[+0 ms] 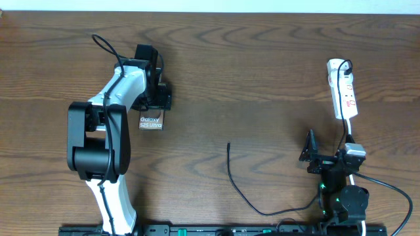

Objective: Plug charger to phone and switch on socket
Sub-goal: 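Close the left gripper on the phone's sides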

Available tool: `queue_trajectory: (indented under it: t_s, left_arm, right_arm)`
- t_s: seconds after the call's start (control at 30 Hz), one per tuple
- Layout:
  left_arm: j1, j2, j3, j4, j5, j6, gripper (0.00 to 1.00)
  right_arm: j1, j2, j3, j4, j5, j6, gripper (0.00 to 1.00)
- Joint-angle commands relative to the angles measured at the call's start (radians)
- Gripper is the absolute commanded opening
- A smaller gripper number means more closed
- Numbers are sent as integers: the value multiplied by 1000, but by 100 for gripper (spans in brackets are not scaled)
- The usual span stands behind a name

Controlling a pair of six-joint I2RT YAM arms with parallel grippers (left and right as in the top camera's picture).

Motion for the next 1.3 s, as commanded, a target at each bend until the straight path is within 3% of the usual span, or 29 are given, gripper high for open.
queue_trajectory:
  t_s: [0.0, 1.27]
  left_arm:
    - [5, 17, -13, 1, -9, 7, 87]
    - [5, 17, -13, 5, -10, 7, 75]
  right_arm:
    - [7, -6, -1, -3, 11, -8, 99]
    - [7, -6, -1, -3, 12, -8, 99]
